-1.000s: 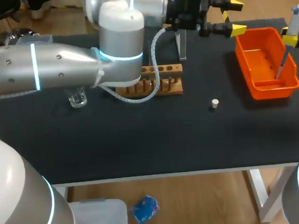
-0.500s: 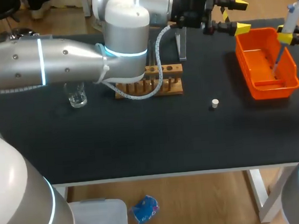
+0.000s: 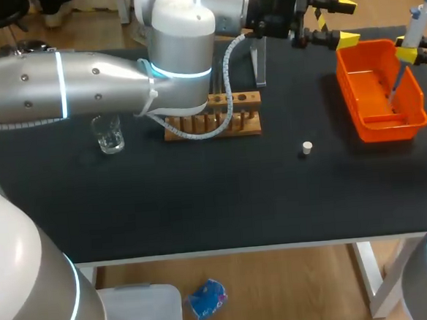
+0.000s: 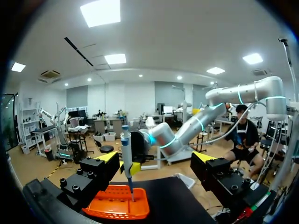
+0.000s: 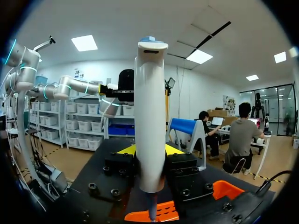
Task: Invert the test tube, pick up the pipette, mount the tip to pipette, aspirate from beaker and dispense into the tube, eject the tip, return the pipette, and cap with the stopper.
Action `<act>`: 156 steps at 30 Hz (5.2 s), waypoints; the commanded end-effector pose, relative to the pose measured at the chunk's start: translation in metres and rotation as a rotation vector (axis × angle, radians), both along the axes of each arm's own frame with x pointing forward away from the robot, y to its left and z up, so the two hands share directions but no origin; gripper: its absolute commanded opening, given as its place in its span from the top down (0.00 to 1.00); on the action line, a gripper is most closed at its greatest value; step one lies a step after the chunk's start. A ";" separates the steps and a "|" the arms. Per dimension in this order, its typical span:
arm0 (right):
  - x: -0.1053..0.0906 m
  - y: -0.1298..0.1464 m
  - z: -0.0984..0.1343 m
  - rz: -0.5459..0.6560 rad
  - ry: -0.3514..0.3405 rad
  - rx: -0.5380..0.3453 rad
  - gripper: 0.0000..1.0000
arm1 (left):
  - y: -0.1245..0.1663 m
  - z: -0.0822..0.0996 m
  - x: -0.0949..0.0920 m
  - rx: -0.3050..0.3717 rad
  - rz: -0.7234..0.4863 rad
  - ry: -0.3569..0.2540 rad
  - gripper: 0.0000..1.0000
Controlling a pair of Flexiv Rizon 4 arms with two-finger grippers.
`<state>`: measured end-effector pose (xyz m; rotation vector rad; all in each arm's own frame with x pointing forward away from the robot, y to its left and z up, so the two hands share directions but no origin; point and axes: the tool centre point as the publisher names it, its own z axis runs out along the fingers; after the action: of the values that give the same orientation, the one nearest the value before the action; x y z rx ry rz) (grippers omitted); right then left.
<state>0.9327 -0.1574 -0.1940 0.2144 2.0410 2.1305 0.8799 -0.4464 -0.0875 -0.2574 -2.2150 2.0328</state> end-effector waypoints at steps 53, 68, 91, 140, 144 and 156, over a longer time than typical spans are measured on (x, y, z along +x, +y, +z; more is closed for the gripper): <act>0.001 -0.001 0.000 0.005 -0.001 0.000 1.00 | -0.076 -0.001 0.039 0.113 0.118 0.073 0.00; 0.001 -0.001 0.000 0.005 -0.001 0.000 1.00 | -0.101 0.014 0.038 0.121 0.104 0.030 1.00; 0.001 -0.001 0.000 0.005 -0.001 0.000 1.00 | -0.128 0.006 0.040 0.072 0.086 0.056 1.00; 0.001 -0.001 0.000 0.005 -0.001 0.000 1.00 | -0.127 -0.002 0.042 0.047 0.102 0.037 1.00; 0.001 -0.001 0.000 0.005 -0.001 0.000 1.00 | -0.129 -0.008 0.042 0.062 0.101 0.053 1.00; 0.001 -0.001 0.000 0.005 -0.001 0.000 1.00 | -0.128 -0.018 0.041 0.076 0.107 0.078 1.00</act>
<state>0.9327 -0.1584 -0.1982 0.2147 2.0394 2.1321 0.9207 -0.5724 -0.1009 -0.0541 -2.2947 1.9718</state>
